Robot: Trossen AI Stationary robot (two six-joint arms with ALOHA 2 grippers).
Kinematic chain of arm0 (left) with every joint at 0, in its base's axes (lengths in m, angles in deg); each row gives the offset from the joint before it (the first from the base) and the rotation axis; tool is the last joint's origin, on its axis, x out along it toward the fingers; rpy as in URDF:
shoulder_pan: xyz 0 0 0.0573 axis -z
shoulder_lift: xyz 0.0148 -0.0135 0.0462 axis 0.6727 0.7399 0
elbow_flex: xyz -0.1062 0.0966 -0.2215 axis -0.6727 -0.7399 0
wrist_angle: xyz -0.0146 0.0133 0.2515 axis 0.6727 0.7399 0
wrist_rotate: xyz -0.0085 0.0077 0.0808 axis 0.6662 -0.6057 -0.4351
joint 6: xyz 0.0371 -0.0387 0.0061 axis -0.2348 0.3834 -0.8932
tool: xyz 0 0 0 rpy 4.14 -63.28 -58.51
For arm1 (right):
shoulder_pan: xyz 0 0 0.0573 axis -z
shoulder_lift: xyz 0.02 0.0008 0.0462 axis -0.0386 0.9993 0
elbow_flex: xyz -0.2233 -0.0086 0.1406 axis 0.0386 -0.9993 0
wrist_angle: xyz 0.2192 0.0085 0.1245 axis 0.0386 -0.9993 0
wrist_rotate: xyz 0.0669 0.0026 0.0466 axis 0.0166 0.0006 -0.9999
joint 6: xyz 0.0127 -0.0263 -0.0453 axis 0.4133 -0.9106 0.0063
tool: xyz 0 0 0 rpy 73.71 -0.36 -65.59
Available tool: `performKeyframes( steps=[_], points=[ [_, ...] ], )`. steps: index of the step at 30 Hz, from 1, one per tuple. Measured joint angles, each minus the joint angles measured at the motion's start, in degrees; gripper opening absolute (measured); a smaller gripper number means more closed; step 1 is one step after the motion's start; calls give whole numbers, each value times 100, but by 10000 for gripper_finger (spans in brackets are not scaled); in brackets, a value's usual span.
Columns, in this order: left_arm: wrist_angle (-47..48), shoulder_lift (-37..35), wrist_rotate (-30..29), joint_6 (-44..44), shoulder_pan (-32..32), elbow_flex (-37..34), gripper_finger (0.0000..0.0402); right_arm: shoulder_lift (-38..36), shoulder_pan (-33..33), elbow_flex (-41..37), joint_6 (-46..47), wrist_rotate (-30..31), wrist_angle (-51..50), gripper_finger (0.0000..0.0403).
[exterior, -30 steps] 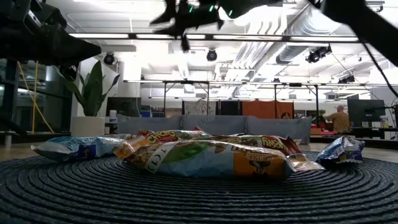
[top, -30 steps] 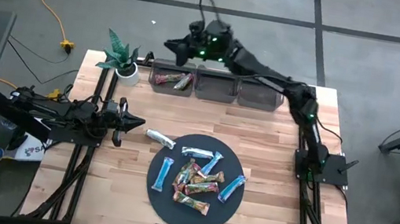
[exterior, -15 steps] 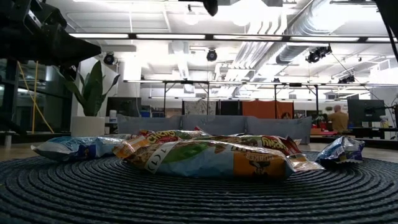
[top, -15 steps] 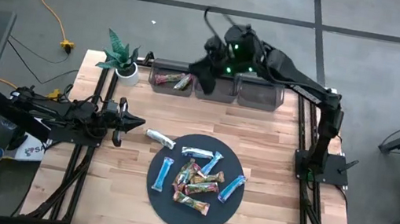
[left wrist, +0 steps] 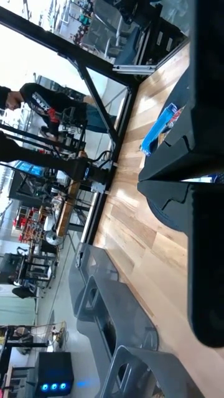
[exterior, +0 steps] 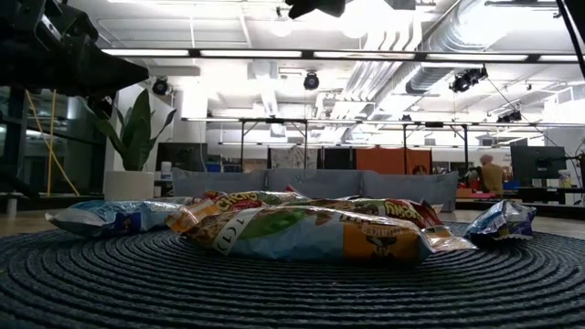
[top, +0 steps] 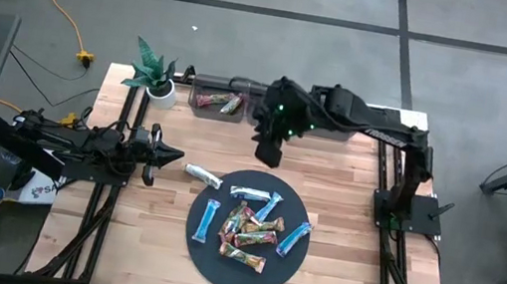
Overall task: Pick and place Granola Bars by type
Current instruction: Put the red granola bar into the left black bin
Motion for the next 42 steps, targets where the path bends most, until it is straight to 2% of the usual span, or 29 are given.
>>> performKeyframes(
  steps=[16,34,42],
  points=[
    [1,1,0,0,0,1,1,67,-756,0,-330,342,-63,103],
    [0,1,0,0,0,2,1,1639,-1840,-5,-1378,-136,-152,103],
    [0,0,0,0,0,2,1,1958,-2149,-7,-1347,127,85,103]
  ],
)
